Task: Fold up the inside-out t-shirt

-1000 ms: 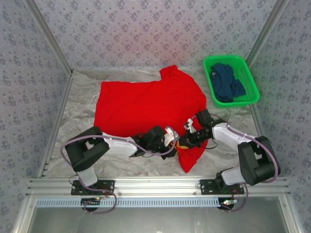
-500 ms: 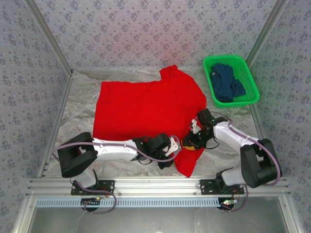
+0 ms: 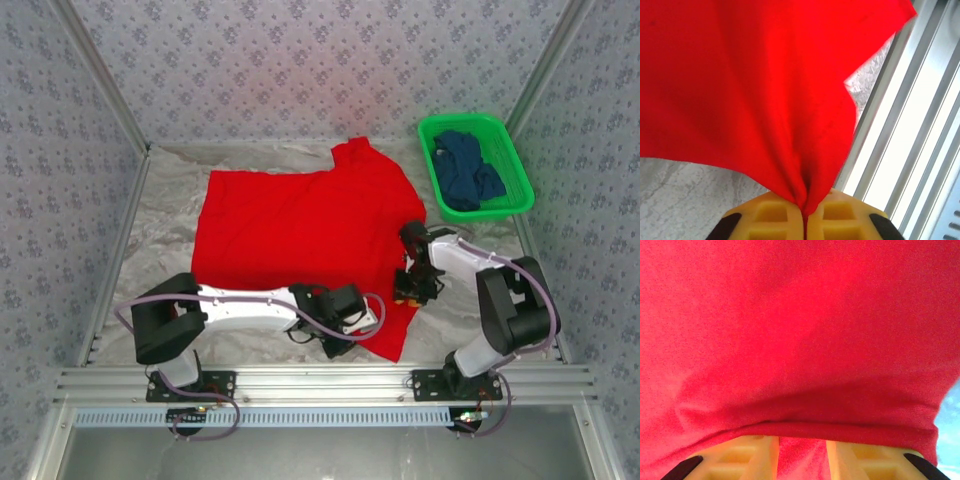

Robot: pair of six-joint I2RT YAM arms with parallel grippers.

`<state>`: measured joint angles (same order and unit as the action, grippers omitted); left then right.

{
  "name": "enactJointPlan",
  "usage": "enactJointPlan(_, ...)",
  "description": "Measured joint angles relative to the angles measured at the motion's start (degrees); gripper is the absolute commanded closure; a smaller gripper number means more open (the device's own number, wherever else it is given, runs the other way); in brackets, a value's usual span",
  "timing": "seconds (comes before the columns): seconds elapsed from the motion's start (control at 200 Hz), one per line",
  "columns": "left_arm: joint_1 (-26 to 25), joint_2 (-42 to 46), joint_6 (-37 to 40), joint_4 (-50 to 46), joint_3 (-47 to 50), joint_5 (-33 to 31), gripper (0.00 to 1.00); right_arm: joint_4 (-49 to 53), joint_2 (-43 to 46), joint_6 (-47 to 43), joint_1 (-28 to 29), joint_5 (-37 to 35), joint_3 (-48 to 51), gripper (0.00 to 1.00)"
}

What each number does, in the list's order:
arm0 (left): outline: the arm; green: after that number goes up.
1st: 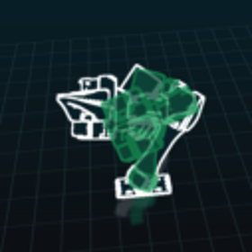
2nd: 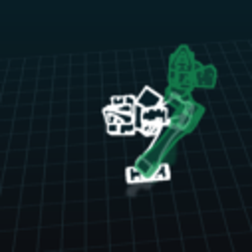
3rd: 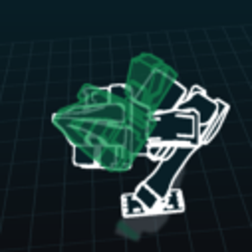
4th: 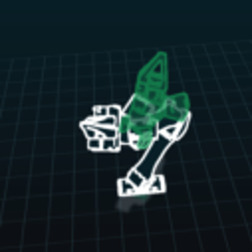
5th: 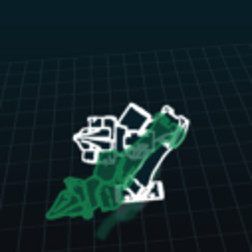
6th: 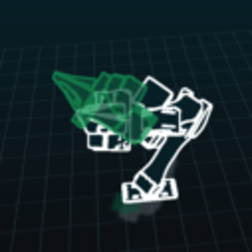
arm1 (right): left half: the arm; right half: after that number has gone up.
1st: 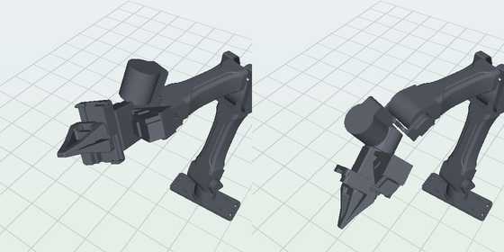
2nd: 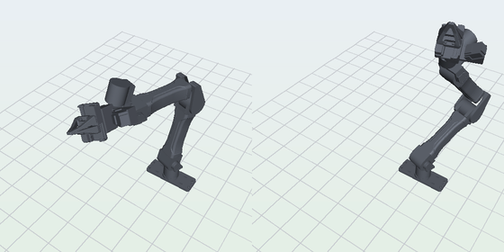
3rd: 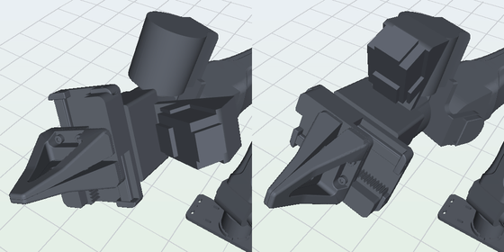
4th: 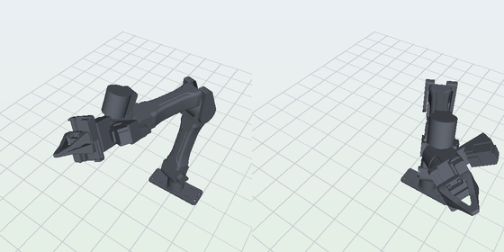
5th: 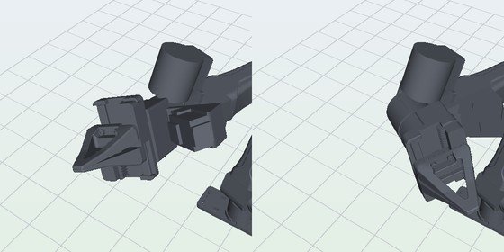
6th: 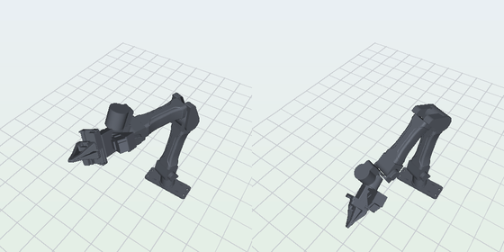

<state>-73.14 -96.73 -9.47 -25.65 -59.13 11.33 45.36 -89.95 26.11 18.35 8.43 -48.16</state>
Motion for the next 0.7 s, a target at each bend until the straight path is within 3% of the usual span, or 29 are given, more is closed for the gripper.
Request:
enactJointPlan(0.235, 0.02, -0.13, 4.42, -3.72, -1.6, 3.43, 0.68, 1.22, -4.5, -0.09, -0.07, -8.68, -5.2, 0.65)
enactJointPlan(0.435, 2.95, 5.33, 3.52, -4.17, -1.33, 6.05, 0.61, 3.32, -2.38, -1.07, 0.13, -13.81, -5.9, 0.63)
enactJointPlan(0.51, 7.69, 9.7, 1.38, -2.95, -0.13, 5.79, 0.59, 3.72, 1.25, -1.81, 1.27, -14.05, -5.9, 0.59)
enactJointPlan(0.56, 11.67, 12.5, -0.61, -1.92, 1.05, 5.31, 0.57, 3.32, 4.48, -2.73, 3.08, -13.68, -5.88, 0.51)
enactJointPlan(0.7, 28.85, 19.47, -8.79, 2.51, 6.34, 2.08, 0.52, -3.56, 11.28, -2.78, 7.87, -8.07, -4.7, 0.43)
